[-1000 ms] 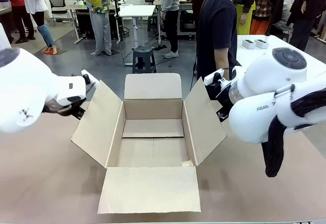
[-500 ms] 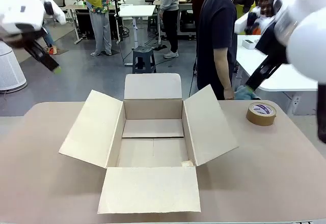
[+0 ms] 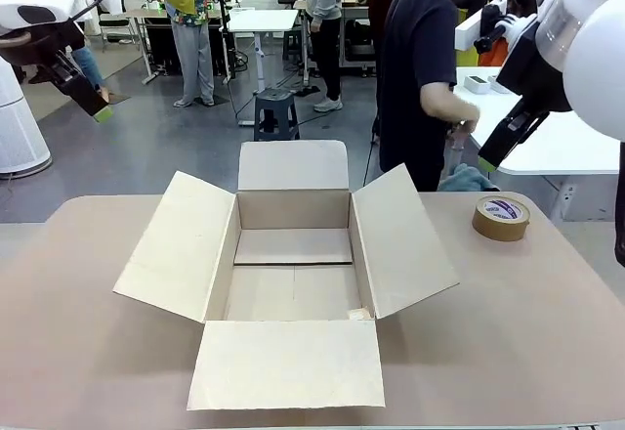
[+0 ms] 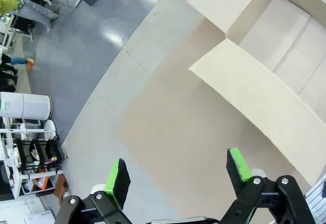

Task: Wrap the clocks to prevent damage.
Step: Open the side flaps of the Package Box.

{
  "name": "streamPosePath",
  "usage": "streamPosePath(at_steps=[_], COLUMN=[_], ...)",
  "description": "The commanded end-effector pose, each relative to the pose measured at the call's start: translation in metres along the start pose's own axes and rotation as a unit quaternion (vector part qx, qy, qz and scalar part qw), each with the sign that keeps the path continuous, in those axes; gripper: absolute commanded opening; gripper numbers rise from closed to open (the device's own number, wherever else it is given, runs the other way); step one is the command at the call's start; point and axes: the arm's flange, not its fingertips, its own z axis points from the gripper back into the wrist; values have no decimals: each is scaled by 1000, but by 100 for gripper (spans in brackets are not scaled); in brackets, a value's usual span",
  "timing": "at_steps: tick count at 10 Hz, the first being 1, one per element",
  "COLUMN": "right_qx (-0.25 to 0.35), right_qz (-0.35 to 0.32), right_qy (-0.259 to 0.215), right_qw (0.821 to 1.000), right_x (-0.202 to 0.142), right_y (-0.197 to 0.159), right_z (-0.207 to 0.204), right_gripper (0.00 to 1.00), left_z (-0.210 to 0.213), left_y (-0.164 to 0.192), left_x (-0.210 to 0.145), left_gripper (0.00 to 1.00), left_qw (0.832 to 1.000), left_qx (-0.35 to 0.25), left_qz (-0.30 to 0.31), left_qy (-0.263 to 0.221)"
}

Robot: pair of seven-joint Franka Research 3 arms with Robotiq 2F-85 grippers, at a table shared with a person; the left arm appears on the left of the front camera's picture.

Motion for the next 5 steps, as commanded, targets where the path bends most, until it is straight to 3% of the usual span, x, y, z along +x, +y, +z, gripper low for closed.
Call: streamPosePath(at_steps=[1, 2, 3, 4, 5], right_qx=[4, 0, 34, 38, 38], right_qz=[1, 0, 74, 82, 89], right_qy=[-11, 0, -96, -147, -183], right_qw=[1000, 1000, 992, 985, 978], right_x=[0, 0, -16, -26, -36], right_y=[0, 0, -9, -19, -32], right_z=[-6, 0, -3, -4, -5], right_gripper=[100, 100, 100, 100, 100], left_z=[3, 3, 5, 8, 5], left_y=[-2, 5, 16, 28, 37], left_x=[2, -4, -11, -12, -14], left_gripper=[100, 100, 100, 100, 100], left_qw=[1000, 983, 949, 924, 910], left_qx=[1, -178, -291, -342, -365], left_qz=[-3, -8, -44, -53, -50], left_qy=[0, -44, -115, -166, -190])
